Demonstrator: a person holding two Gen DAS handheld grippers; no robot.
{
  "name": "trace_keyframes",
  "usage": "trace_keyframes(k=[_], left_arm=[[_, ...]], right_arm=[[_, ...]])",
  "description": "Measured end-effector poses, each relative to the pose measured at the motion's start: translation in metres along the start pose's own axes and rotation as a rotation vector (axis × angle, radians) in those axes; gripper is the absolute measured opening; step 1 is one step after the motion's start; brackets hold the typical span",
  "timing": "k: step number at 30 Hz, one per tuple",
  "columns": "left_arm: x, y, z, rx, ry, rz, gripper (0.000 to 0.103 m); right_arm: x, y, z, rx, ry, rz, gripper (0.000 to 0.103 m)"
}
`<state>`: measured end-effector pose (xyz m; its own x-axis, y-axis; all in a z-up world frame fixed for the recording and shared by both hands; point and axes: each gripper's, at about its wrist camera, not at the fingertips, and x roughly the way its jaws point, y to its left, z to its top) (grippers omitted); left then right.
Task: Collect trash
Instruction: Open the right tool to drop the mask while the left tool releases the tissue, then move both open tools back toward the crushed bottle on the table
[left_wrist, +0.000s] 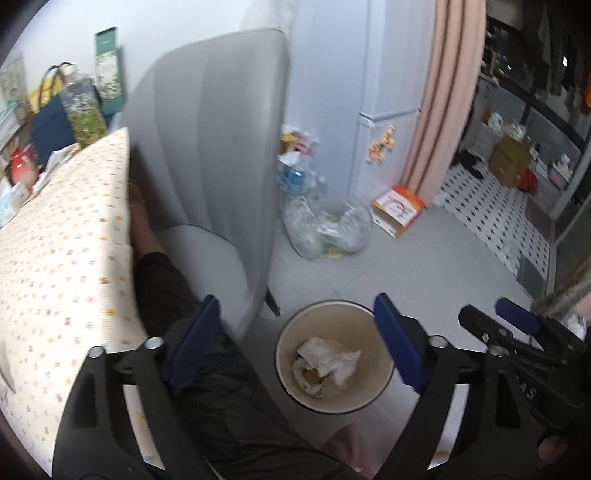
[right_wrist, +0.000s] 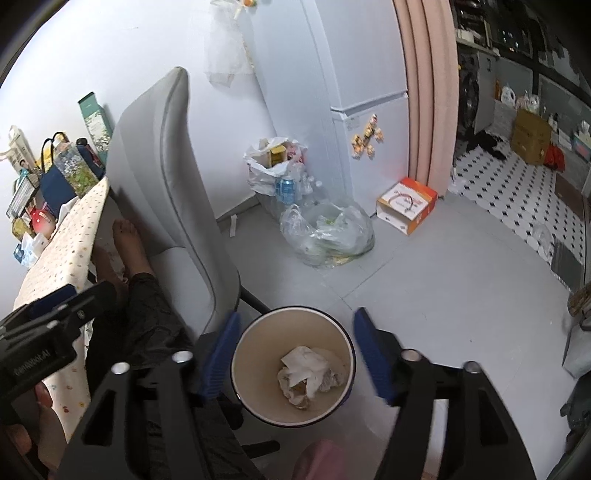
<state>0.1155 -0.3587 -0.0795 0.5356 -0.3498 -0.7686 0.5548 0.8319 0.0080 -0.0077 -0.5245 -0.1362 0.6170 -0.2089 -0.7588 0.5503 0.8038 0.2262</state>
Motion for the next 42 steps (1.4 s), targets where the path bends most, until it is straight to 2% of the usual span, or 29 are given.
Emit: trace_keyframes(k=[2, 10, 14, 26, 42], left_arm=[[-0.009, 0.013, -0.001, -0.021, -0.022, 0.023, 0.093], [-0.047, 0.075, -0.006, -0.136, -0.089, 0.113, 0.096], [-0.070, 0.108, -0.014, -0.185, -0.135, 0.152, 0.096], [-0.124, 0.187, -0.044, -0.321, -0.216, 0.200, 0.096], [-0.179, 0.283, -0.109, -0.494, -0.252, 0.316, 0.096]], right_arm=[[-0.004, 0.009, 0.002, -0.018, -0.011, 0.009, 0.076], [-0.021, 0.063, 0.006, -0.101, -0.037, 0.066, 0.085], [-0.033, 0.098, 0.005, -0.153, -0.049, 0.104, 0.085], [-0.068, 0.197, -0.010, -0.306, -0.076, 0.185, 0.088], [-0.092, 0.307, -0.051, -0.489, -0.051, 0.294, 0.086]])
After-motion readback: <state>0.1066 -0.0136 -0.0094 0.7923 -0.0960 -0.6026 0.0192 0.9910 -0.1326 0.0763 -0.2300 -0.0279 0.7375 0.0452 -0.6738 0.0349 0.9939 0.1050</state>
